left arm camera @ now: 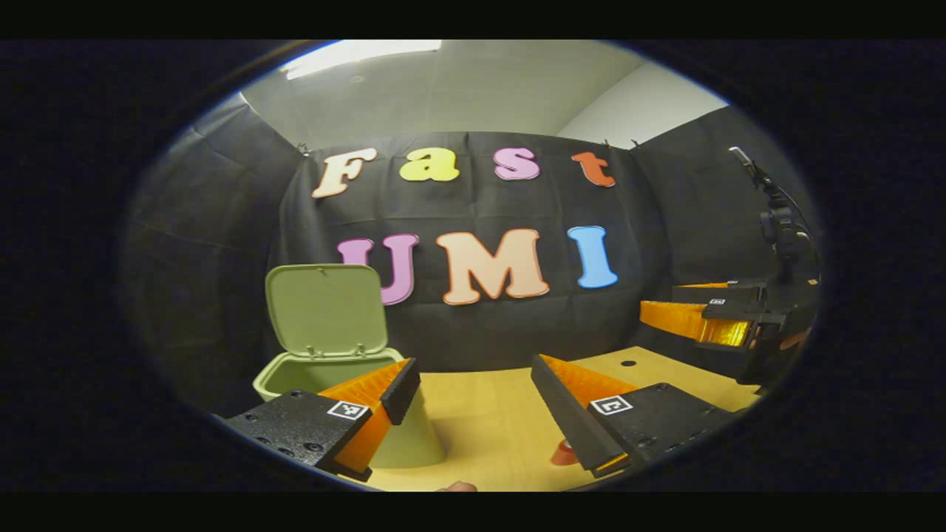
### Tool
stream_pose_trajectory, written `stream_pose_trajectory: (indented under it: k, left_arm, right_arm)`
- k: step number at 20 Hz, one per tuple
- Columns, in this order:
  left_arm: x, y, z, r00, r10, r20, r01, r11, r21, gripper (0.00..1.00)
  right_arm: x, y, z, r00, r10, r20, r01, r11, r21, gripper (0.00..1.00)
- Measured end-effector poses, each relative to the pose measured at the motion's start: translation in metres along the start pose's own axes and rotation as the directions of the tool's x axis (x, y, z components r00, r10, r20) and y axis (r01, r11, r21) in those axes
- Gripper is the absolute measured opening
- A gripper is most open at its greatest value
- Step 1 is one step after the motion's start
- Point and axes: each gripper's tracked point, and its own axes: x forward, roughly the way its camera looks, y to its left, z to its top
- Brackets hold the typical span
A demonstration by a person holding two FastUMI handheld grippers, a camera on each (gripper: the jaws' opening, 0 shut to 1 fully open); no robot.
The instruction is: Press the lid of the desktop garbage bin to open it, pick up the crumpled paper on the desktop and throw it into the bin, then pick up the pop can on the desktop and drop it into the bin, and finally close the garbage bin lid.
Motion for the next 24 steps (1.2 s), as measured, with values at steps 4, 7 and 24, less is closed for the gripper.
stream_pose_trajectory:
  k: [4, 7, 24]
  left_arm:
    - [0.013, -0.048, -0.023, 0.995, -0.081, -0.051, 0.080, 0.996, -0.027, 0.93]
    - [0.019, -0.075, -0.046, 0.988, -0.117, -0.099, 0.113, 0.993, -0.046, 0.93]
    - [0.024, -0.127, -0.204, 0.909, -0.112, -0.401, 0.090, 0.993, -0.073, 0.94]
  right_arm:
    - [-0.024, -0.049, -0.015, 0.997, -0.068, -0.037, 0.068, 0.998, 0.001, 0.98]
    - [-0.042, -0.083, -0.022, 0.991, -0.122, -0.059, 0.122, 0.993, -0.006, 0.98]
    - [-0.110, -0.157, -0.074, 0.946, -0.256, -0.198, 0.247, 0.967, -0.066, 0.98]
